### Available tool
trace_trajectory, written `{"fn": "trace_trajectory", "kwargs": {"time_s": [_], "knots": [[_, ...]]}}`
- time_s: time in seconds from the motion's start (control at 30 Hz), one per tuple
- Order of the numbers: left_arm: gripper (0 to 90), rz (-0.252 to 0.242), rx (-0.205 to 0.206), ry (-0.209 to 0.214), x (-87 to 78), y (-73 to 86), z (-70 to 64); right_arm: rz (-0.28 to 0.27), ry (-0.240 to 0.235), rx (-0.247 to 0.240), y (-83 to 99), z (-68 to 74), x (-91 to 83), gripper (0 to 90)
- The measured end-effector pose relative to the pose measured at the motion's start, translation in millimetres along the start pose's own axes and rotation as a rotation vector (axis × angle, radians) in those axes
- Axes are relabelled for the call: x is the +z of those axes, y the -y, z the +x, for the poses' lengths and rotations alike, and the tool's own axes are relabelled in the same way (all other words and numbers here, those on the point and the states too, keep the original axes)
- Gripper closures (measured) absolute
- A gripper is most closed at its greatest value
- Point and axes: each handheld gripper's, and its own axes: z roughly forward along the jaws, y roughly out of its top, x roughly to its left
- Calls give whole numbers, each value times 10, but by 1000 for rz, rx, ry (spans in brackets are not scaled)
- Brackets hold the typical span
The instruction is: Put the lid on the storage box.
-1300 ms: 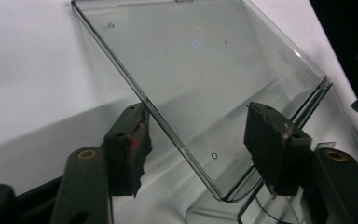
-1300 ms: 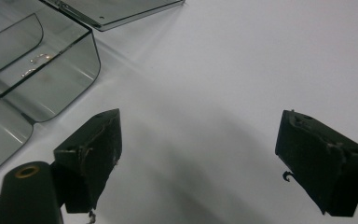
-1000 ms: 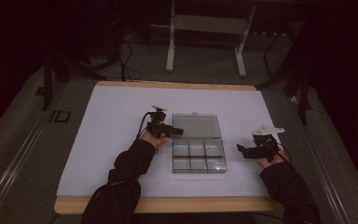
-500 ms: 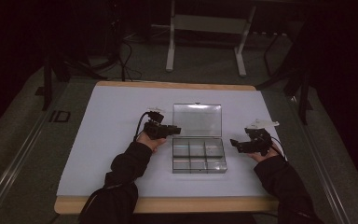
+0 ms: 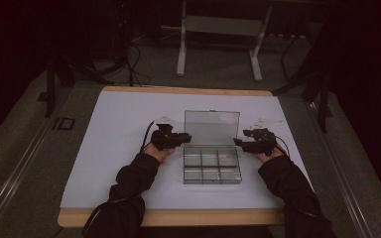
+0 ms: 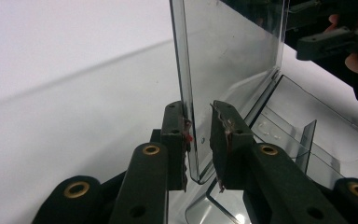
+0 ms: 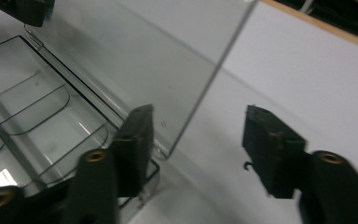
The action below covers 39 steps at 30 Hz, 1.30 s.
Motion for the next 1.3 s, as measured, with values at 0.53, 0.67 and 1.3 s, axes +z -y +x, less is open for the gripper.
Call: {"fn": "trace_trajectory", "kwargs": {"time_s": [0.53,0.67,1.3], "knots": [[765,-12,28,-12,-106,-93,-51,19,-11,-76,-87,51,40,755],[766,1,56,-24,-153,-112,-106,6,-32,-74,-85,41,-8,774],[779,86,155,-43,-333,-41,-312,5,-106,-139,28,121,-226,822]]}}
